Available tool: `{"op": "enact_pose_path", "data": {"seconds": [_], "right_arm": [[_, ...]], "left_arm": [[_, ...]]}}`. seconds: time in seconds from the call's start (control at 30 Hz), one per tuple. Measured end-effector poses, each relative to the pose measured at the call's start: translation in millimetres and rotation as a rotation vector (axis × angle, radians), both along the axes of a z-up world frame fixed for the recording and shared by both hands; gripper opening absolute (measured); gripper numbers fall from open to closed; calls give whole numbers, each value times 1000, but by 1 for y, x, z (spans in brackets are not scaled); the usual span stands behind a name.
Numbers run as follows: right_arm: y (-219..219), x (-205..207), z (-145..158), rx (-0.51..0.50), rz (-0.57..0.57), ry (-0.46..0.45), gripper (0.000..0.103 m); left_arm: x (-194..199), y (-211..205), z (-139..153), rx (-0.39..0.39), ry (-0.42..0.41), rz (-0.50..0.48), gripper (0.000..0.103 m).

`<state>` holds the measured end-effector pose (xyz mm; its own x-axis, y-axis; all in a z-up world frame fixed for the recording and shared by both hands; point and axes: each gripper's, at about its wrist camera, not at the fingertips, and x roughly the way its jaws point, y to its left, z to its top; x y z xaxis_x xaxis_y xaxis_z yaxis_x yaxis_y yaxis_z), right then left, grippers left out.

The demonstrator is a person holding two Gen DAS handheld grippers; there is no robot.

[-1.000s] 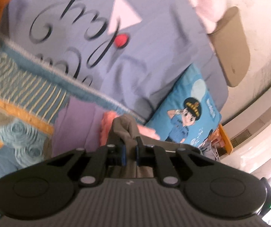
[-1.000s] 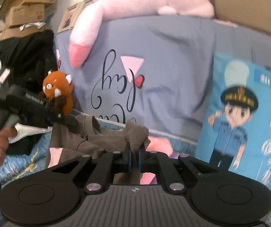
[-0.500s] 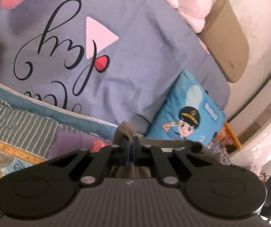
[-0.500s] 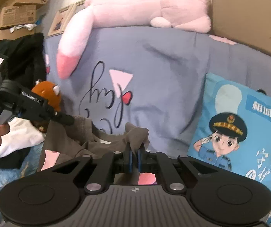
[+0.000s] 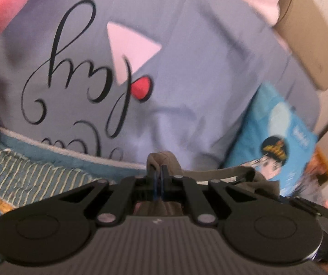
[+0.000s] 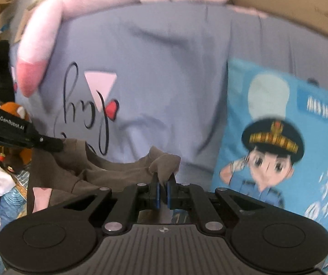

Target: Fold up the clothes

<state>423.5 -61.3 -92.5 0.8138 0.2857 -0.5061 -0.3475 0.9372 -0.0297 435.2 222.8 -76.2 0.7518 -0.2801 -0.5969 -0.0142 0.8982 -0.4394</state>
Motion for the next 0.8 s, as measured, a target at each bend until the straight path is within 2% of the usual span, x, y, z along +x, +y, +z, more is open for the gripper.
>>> {"op": "enact_pose_path", "data": {"seconds": [0.07, 0.1, 0.13, 0.17, 0.2, 0.23, 0.27, 0.4, 0.47, 0.5, 0.63, 0.7, 0.8], "right_arm": [[-2, 2, -8, 28, -25, 44, 8], [-3, 3, -11, 43, -38, 66, 9], [-5, 1, -12, 54, -46, 74, 12], [-8, -4, -9, 62, -48, 59, 13], [-11, -10, -5, 69, -51, 45, 14], [-14, -20, -1, 77, -48, 35, 20], [-19, -35, 3, 88, -37, 32, 25], [-37, -98, 19, 128, 5, 19, 30], [-46, -129, 27, 148, 26, 13, 40], [-50, -148, 28, 157, 42, 20, 41], [-67, -244, 8, 186, 130, 131, 44], [-70, -270, -9, 204, 135, 193, 44], [-76, -308, -34, 230, 143, 286, 44]], "left_arm": [[2, 0, -11, -44, 40, -5, 5], [-3, 0, -11, -46, 31, -13, 20], [-7, 0, -11, -47, 22, -21, 38], [-11, -1, -10, -46, 12, -29, 47], [-19, -4, -4, -2, -12, -35, 62], [-29, -7, 3, 33, -34, -47, 75], [-39, -10, 10, 66, -55, -60, 80], [-97, -7, 33, 70, -78, -112, 86], [-137, -4, 37, 77, -70, -145, 91], [-157, -4, 37, 95, -59, -164, 93], [-252, -14, 19, 244, 32, -259, 101], [-302, -21, 2, 319, 87, -284, 103], [-366, -31, -31, 377, 195, -316, 103]]}}
